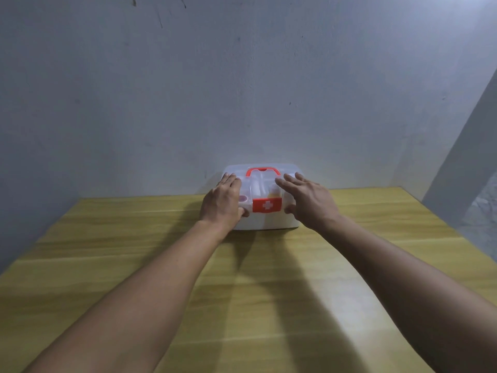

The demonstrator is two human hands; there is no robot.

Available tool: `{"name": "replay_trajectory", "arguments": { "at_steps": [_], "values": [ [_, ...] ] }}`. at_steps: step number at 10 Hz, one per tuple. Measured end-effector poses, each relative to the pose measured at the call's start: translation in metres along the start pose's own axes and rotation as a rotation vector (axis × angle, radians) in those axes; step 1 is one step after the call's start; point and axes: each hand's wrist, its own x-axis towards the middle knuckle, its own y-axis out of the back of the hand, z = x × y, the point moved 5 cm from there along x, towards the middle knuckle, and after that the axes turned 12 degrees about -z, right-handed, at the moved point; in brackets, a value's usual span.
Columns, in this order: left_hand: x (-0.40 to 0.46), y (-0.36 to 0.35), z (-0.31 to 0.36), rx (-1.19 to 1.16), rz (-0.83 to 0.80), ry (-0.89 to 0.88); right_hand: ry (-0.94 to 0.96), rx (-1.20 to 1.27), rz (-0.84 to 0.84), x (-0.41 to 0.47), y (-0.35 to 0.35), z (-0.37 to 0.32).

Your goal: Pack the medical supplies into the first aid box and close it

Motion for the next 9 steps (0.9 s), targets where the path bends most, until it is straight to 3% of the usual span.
{"name": "replay_trajectory", "arguments": {
  "at_steps": [6,8,9],
  "values": [
    [0.022,-0.013,-0.009,-0.035,0.001,0.028,-0.024,0.069,0.015,0.026,-0.009,0.007],
    [0.01,-0.008,-0.005,0.067,-0.153,0.087,-0.011,0.062,-0.031,0.016,-0.014,0.002],
    [-0.017,-0.008,-0.015,-0.037,-0.122,0.095,-0.043,0.174,0.003,-0.013,-0.021,0.008]
  ]
}}
